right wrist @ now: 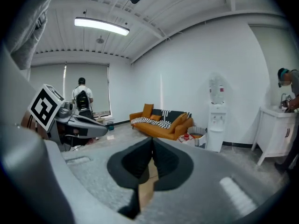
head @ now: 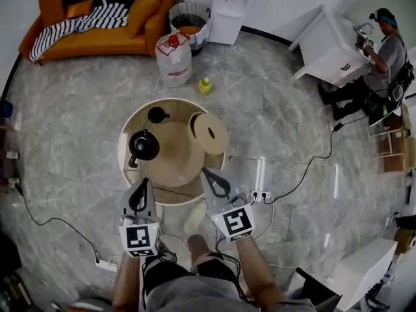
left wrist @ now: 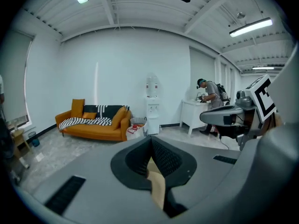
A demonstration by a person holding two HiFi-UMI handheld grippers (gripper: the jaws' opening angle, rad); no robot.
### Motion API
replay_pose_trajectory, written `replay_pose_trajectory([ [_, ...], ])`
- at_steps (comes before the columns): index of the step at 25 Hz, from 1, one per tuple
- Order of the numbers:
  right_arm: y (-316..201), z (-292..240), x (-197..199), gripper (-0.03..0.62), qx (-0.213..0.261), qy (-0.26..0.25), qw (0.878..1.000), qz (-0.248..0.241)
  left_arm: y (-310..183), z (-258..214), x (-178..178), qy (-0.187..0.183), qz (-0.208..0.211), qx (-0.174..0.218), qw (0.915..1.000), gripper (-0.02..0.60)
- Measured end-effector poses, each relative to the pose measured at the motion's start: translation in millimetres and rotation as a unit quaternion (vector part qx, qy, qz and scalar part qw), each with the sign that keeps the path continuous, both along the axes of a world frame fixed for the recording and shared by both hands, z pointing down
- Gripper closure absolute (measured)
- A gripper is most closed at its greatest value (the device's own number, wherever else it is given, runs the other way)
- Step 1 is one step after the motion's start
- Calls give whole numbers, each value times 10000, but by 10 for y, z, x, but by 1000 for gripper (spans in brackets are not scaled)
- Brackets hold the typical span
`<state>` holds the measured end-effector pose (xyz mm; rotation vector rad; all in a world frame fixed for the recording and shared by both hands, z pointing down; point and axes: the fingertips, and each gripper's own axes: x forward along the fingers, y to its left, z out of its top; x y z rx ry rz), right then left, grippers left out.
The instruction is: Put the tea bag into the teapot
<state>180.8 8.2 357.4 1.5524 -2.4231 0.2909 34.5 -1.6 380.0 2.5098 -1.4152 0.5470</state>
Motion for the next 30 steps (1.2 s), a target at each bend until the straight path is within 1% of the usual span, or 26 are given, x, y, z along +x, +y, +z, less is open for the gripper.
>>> replay_pose_trajectory([
  [2,-83,244,-49,595,-155,-16,9997,-178,-46,211,-48,-39,-163,-89,9998,565],
  [5,-141,661,-130,595,-345,4,9985,-420,-49,573,-105,-124,-288,-204,9993,565],
  [9,-166,1268,-235,595,-613,42,9961,-631,-61,1083,-189,-185,-393,-297,9986,565],
  [11,-158,1547,-287,595,-732,80,9947,-714,-68,1327,-238,-173,-511,-411,9977,566],
  [12,-161,1683,-309,595,-779,85,9942,-738,-79,1451,-255,-182,-539,-453,9974,566],
  [15,-166,2078,-356,595,-930,68,9927,-767,-85,1821,-281,-301,-422,-462,9976,565],
  [20,-121,2678,-392,595,-1186,78,9897,-798,5,2348,-281,-8,-759,-1004,9920,565],
  [21,-116,2795,-400,595,-1222,62,9894,-788,16,2465,-282,-15,-724,-1026,9921,566],
  [24,-79,3166,-419,595,-1379,45,9875,-764,66,2847,-285,-247,-377,-950,9945,565],
  [25,-75,3293,-431,595,-1428,67,9866,-781,76,2963,-287,-264,-359,-994,9941,565],
  [28,-61,3644,-498,595,-1555,128,9837,-891,97,3260,-308,-116,-569,-1283,9900,565],
  [30,-36,3844,-545,595,-1646,183,9813,-984,114,3439,-334,-82,-671,-1418,9876,565],
])
